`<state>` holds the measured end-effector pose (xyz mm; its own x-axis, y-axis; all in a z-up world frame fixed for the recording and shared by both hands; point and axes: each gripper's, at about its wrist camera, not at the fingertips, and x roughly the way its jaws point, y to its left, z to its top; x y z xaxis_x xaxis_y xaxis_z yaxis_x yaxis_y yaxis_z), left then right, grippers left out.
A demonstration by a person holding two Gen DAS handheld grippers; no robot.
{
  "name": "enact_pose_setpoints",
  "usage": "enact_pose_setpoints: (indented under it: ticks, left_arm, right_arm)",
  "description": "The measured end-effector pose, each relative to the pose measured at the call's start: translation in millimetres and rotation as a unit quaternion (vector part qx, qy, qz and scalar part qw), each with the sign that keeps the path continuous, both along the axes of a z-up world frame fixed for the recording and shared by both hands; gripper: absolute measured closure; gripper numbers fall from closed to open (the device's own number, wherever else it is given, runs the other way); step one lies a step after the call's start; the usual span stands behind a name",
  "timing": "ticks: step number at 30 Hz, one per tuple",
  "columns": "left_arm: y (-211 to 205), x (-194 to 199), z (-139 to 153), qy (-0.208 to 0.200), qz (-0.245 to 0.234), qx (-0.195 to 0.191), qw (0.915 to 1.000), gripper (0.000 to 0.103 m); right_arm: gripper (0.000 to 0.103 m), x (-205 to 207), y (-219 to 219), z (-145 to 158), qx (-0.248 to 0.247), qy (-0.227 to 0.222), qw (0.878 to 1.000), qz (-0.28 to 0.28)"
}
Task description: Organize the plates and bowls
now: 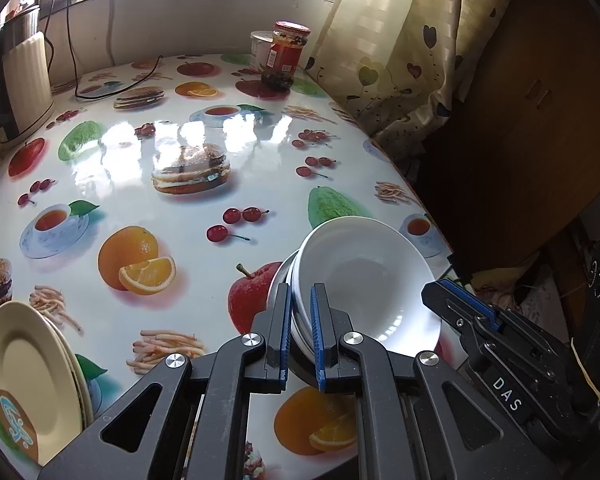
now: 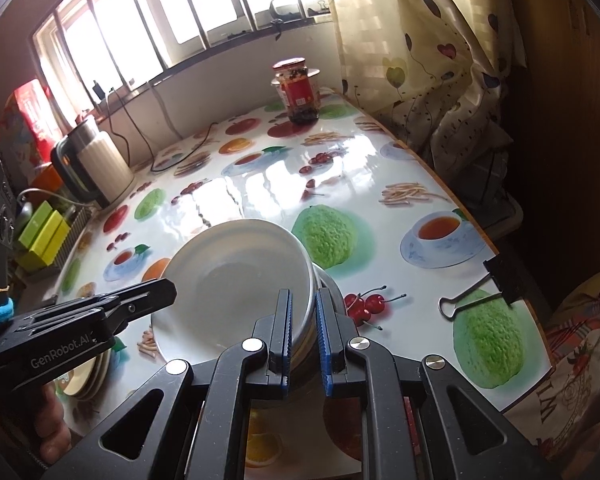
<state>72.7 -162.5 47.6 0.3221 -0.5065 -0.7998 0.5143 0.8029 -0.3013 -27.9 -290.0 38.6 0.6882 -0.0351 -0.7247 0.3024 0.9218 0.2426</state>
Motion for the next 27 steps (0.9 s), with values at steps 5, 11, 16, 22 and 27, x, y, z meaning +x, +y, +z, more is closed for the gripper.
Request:
enact_pose_setpoints:
  ticks: [5, 11, 16, 22, 27]
  left_arm:
    - [1, 0, 0, 0.0, 0.001, -0.005, 1.0, 0.093]
    - [1, 0, 0, 0.0, 0.001, -0.005, 1.0, 0.093]
    - [1, -1, 1, -0.001, 0.001, -0.005, 1.0, 0.093]
    - [0, -8, 4, -0.03, -0.003, 0.011, 0.9995, 0.085]
    - [9, -16, 7, -0.061, 0.007, 0.018, 0.9979, 0.074]
  right_arm:
    - [0.089, 1, -1, -4, 0.002, 0.001, 1.0, -0.001]
    - [0.089, 1, -1, -3, 0.001, 0.002, 1.0, -0.001]
    - [0.089, 1, -1, -3, 0.002, 0.001, 1.0, -0.002]
    - [0.084, -1, 0, 0, 0.0, -0.005, 1.0, -0.004]
    - [0.072, -8, 1, 5, 0.002, -0.022, 1.0, -0.013]
